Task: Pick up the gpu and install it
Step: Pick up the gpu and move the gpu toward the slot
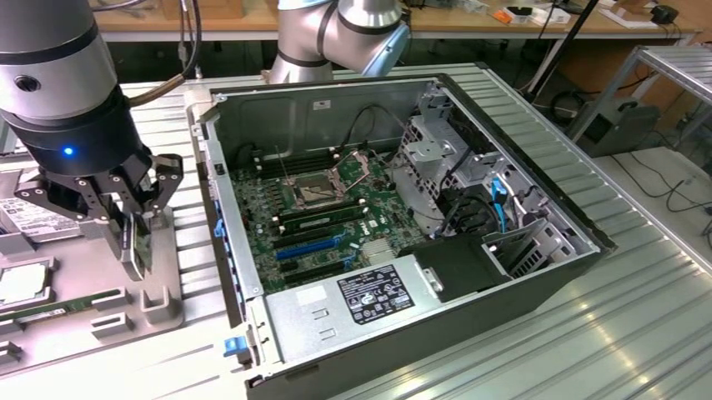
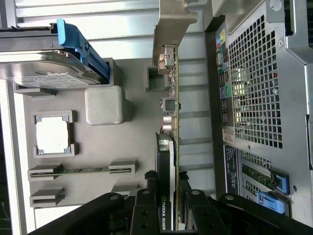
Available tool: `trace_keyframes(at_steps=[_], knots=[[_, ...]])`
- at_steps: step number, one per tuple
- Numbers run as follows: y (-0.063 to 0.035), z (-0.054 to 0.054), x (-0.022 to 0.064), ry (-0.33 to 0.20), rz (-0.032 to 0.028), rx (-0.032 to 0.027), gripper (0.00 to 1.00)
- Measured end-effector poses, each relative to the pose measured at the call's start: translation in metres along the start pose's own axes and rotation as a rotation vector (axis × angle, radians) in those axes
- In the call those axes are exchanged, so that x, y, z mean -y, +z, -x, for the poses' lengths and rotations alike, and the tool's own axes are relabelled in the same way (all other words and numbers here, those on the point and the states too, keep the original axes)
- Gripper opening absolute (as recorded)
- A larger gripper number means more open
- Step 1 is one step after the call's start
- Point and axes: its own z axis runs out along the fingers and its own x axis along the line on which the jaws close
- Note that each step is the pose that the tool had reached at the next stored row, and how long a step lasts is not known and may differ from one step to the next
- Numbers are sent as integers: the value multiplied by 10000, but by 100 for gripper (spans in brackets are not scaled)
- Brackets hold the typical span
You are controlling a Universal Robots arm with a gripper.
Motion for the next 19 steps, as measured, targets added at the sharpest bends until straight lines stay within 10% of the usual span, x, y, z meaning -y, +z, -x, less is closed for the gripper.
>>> trace_keyframes(at_steps=[19], knots=[[-286, 7, -12, 49, -4, 1, 27]])
